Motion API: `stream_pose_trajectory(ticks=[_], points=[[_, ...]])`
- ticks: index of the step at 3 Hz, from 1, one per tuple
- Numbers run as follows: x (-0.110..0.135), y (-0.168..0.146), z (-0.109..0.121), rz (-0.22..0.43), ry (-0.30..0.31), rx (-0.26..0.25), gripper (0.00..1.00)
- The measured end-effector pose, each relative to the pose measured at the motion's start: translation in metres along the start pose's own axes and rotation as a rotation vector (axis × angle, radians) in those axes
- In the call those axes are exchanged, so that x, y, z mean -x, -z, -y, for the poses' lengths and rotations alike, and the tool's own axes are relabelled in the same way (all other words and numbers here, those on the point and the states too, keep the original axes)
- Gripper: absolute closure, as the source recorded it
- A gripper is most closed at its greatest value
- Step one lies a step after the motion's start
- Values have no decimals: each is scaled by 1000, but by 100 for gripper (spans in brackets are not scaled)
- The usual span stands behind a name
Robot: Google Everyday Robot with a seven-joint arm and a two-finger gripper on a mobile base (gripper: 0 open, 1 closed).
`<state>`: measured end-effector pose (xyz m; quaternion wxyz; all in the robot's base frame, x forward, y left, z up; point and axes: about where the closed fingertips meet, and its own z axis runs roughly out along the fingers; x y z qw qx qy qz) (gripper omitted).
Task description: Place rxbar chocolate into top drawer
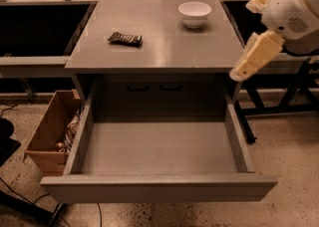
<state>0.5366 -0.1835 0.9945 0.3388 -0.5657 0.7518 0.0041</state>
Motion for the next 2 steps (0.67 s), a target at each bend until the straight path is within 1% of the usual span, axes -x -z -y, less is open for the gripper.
stream_pose_trajectory(ticks=[1,2], points=[[36,-54,56,174,-90,-10,0],[78,-119,109,266,-181,-17,0]])
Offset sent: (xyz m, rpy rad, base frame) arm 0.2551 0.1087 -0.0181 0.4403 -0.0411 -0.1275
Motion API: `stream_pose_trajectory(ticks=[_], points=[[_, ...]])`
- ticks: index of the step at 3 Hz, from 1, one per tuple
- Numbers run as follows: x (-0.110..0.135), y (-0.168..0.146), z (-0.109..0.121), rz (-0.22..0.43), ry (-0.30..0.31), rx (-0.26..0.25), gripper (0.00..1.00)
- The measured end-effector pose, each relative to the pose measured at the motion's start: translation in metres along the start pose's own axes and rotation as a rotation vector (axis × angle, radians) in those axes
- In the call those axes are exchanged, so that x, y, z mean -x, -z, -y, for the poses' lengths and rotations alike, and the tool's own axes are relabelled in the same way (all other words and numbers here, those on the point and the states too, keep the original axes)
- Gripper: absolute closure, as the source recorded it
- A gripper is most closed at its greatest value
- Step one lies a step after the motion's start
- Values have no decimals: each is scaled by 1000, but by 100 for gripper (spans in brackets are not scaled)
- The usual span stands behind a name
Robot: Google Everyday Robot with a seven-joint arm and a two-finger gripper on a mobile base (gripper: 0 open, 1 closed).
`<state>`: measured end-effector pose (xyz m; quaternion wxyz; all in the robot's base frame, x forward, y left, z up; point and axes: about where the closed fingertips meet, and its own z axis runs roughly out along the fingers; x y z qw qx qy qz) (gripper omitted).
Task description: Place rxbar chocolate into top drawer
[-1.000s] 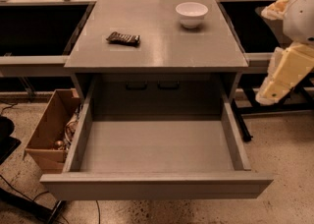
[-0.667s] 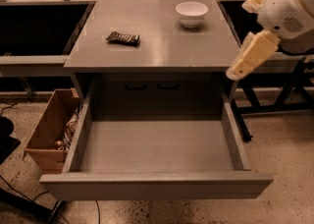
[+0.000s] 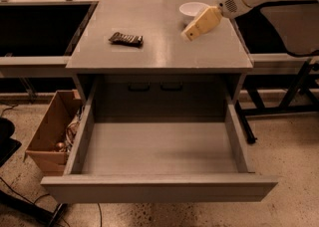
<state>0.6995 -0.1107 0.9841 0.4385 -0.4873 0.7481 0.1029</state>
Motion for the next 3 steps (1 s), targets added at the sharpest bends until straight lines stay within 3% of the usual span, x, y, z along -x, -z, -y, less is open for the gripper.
stream_pose_trajectory(ticks=[1,2,3], points=[[-1,1,0,-1,0,0,0],[4,-28,8,40,-3,18,0],[14,-78,22,81,-29,37,0]])
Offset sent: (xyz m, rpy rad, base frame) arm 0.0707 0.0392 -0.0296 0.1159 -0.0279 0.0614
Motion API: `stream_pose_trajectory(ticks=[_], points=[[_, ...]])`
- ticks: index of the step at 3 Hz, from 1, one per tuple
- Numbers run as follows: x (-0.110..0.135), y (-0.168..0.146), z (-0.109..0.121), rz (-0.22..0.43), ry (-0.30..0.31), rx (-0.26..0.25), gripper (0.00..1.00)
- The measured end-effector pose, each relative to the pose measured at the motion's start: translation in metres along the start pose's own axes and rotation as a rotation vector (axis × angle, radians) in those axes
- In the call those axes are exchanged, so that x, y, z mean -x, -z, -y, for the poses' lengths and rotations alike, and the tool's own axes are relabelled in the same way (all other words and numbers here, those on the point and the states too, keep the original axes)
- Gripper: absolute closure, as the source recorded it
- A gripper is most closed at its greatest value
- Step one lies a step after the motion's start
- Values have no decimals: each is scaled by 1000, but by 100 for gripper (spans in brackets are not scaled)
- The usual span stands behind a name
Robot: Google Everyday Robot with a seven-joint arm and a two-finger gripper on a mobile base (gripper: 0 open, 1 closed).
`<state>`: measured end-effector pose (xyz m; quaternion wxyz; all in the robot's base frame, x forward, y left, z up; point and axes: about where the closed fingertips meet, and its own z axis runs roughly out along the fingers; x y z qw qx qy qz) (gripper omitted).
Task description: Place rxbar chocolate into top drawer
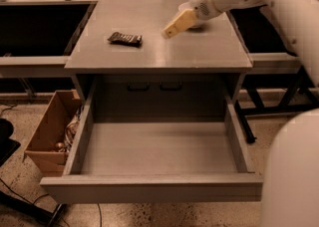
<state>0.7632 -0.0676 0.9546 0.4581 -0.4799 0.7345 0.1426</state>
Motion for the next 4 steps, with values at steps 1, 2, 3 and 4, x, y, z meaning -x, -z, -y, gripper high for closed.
stream_pose_trajectory(ticks=[1,2,3,4], points=[[8,-58,1,55,-39,51,0],[1,-119,2,27,-97,75,0],[-6,-166,-3,-38,-144,75,0],[-11,-206,-21,-79,-191,121,0]])
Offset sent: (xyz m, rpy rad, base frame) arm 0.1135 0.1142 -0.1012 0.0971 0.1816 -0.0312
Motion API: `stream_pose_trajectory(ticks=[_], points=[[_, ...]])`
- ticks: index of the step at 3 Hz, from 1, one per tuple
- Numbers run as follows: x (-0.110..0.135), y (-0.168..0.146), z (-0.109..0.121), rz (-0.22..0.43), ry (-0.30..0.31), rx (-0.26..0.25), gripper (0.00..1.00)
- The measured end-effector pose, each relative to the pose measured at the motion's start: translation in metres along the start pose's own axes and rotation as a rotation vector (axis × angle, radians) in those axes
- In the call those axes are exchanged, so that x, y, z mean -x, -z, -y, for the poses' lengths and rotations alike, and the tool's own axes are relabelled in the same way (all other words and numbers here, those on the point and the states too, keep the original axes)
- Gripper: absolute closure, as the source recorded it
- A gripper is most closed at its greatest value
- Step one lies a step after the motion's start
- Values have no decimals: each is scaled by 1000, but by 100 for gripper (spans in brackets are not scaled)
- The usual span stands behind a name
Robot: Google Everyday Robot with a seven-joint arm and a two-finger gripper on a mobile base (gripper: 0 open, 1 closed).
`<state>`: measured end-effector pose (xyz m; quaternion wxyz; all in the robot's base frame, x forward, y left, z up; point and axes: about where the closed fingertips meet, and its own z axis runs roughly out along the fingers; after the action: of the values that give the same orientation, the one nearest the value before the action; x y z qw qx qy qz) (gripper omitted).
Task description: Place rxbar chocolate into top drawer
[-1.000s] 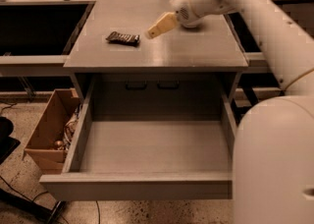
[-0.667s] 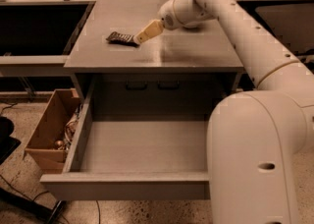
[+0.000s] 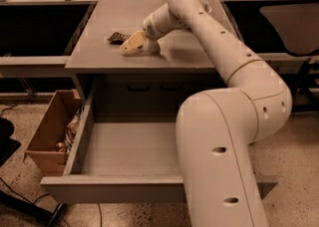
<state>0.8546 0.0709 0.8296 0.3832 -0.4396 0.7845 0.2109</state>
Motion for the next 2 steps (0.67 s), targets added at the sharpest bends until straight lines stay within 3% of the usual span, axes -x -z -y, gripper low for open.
stream_pose_trajectory(ticks=[1,2], points=[[8,-27,-27,5,-18,75,16],[8,-27,-28,6,-19,77,39]])
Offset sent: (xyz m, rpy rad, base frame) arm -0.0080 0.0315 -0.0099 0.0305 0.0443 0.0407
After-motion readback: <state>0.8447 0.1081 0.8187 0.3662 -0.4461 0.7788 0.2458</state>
